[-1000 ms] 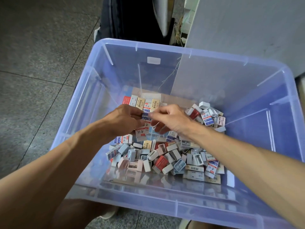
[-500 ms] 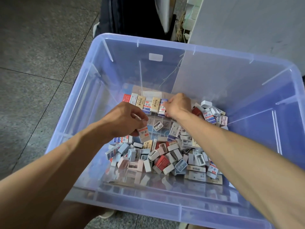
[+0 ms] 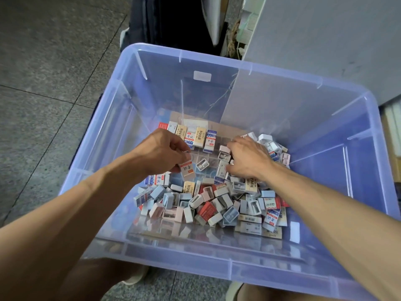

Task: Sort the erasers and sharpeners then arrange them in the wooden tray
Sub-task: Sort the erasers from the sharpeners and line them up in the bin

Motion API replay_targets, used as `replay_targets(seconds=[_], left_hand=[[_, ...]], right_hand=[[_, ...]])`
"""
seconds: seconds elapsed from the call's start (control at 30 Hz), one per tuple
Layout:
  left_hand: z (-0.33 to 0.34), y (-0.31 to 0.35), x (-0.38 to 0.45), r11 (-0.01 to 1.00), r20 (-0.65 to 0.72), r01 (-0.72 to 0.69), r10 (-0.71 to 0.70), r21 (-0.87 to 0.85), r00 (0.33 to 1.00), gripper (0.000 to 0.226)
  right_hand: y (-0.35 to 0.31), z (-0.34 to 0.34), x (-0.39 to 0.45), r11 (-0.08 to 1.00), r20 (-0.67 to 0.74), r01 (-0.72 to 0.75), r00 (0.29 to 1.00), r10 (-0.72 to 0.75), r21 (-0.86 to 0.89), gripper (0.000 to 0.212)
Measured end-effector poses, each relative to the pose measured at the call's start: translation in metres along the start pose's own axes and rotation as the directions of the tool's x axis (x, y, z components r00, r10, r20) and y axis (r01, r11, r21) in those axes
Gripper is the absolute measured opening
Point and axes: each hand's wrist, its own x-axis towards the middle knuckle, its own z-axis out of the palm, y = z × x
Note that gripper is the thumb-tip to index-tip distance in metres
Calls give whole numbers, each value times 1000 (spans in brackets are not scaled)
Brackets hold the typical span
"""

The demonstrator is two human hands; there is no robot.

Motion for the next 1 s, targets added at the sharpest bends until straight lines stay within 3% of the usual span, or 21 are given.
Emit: replay_targets(seconds=[0.07, 0.23, 0.37, 0.47, 0.6, 0.67, 0.73, 0.8, 0.87, 1.0], left_hand=[[-1, 0, 0, 1000, -1, -3, 3, -11, 1000, 4], [1, 0, 2, 1000, -7, -17, 17, -16, 1000, 10], [1, -1, 3, 1000, -16, -19, 19, -18, 1000, 10], [1, -1, 3, 1000, -24, -17, 16, -21, 1000, 11], [0, 0, 4, 999, -35, -10, 9, -41, 999, 11], [0, 0, 4, 999, -30, -10, 8, -47, 1000, 8], [0, -1, 5, 999, -23, -7, 6, -53, 1000, 5], [1, 0, 6, 998, -14, -4, 3, -57, 1000, 4], [1, 1, 6, 998, -18, -8, 7, -57, 1000, 6], [1, 1, 5, 998, -11, -5, 5, -68, 1000, 9]], right_hand=[[3, -3, -1, 999, 40, 29, 999, -30, 26, 49], [-3, -4, -3, 935, 131, 1, 990, -51, 354, 51], [-19, 6, -15, 942, 223, 124, 954, -199, 310, 33], [-31, 6, -16, 940, 180, 194, 951, -250, 280, 35], [-30, -11, -16, 859, 248, 156, 919, -307, 487, 57], [-20, -20, -17, 809, 149, 118, 957, -247, 576, 51], [-6, -23, -15, 899, -85, 111, 993, -82, 425, 36], [6, -19, -13, 997, -214, 56, 976, -43, 51, 31], [11, -10, -11, 981, -145, 27, 988, -56, -191, 38], [10, -11, -9, 945, -76, 25, 996, -52, -325, 37]])
